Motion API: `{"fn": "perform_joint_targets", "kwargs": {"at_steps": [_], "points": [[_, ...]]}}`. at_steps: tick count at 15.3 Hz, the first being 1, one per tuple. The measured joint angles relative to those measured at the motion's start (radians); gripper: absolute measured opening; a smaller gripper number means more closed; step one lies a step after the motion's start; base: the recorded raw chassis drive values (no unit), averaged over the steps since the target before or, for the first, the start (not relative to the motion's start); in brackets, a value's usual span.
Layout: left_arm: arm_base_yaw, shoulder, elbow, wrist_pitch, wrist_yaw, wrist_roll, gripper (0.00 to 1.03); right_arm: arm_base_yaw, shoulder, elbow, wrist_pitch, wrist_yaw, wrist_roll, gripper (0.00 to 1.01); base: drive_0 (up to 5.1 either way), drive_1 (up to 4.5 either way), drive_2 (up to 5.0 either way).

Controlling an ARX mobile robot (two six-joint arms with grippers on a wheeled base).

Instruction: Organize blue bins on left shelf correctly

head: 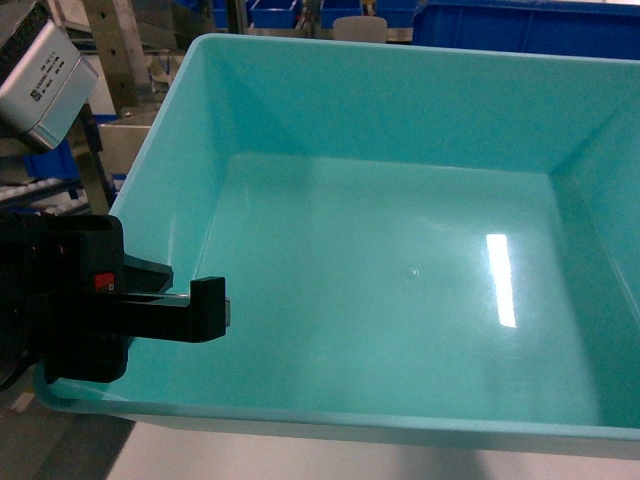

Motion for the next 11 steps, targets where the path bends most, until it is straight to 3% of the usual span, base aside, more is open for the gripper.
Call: {"fn": "perform_joint_targets", "kwargs": {"at_steps": [11], "points": [[0.0, 0.001, 0.0, -0.001, 0.0, 0.001, 0.02, 0.0, 0.0, 0.0, -0.002, 0.0, 0.0, 0.08, -5.0, 2.46, 2.5]]}}
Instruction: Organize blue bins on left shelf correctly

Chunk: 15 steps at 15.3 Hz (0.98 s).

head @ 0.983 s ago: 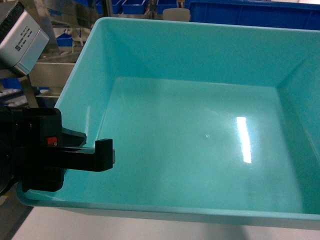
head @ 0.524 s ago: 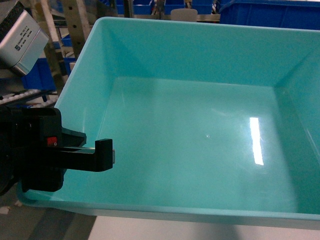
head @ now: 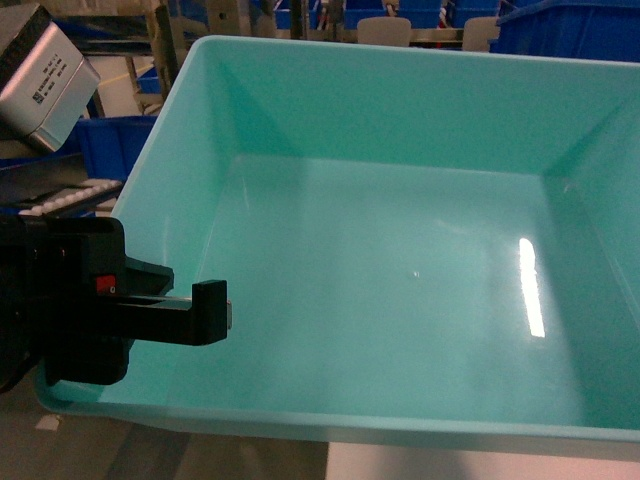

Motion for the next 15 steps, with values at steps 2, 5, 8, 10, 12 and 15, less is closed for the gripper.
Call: {"fn": "perform_joint_targets", "kwargs": {"at_steps": [2, 5, 8, 10, 12, 15], "points": [[0.0, 0.0, 0.0, 0.001, 0.0, 0.0, 0.02, 0.0, -0.001, 0.0, 0.005, 0.0, 0.0, 0.08, -5.0, 2.41, 2.4], [0.0, 0.0, 0.0, 0.001, 0.0, 0.0, 0.02, 0.0, 0.0, 0.0, 0.001, 0.0, 0.0, 0.08, -5.0, 2.48, 2.5], [0.0, 0.0, 0.0, 0.001, 0.0, 0.0, 0.02, 0.0, 0.0, 0.0, 0.003, 0.0, 0.0, 0.08, -5.1, 2.39, 2.4], [0.0, 0.0, 0.0, 0.001, 0.0, 0.0, 0.02, 0.0, 0.0, 0.0, 0.002, 0.0, 0.0, 0.08, -5.1, 2.37, 2.4], [0.0, 0.0, 0.0, 0.002, 0.0, 0.0, 0.02, 0.0, 0.0, 0.0, 0.002, 0.0, 0.0, 0.08, -5.1, 2.38, 2.4], [0.0, 0.0, 0.0, 0.001, 0.0, 0.0, 0.02, 0.0, 0.0, 0.0, 0.002, 0.0, 0.0, 0.08, -5.0, 2.42, 2.4]]}}
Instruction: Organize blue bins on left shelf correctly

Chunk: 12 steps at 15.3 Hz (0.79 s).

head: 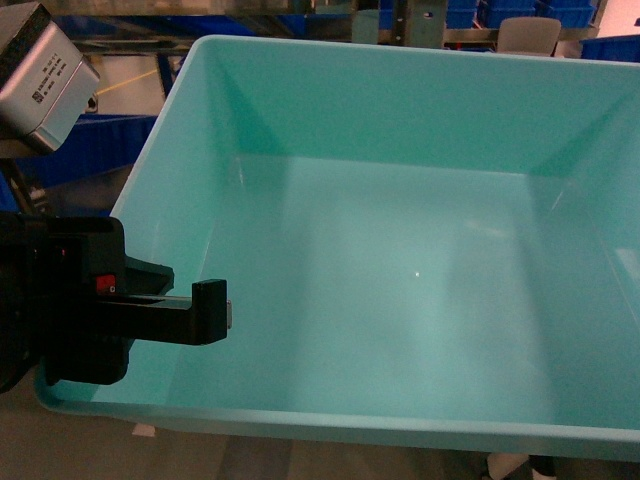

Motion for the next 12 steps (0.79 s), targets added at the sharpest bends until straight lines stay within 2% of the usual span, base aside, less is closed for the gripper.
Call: {"fn": "perform_joint_targets", "kwargs": {"at_steps": [12], "points": [[0.0, 0.0, 0.0, 0.0, 0.0, 0.0, 0.02, 0.0, 0.0, 0.0, 0.002, 0.0, 0.0, 0.08, -5.0, 2.41, 2.4]]}}
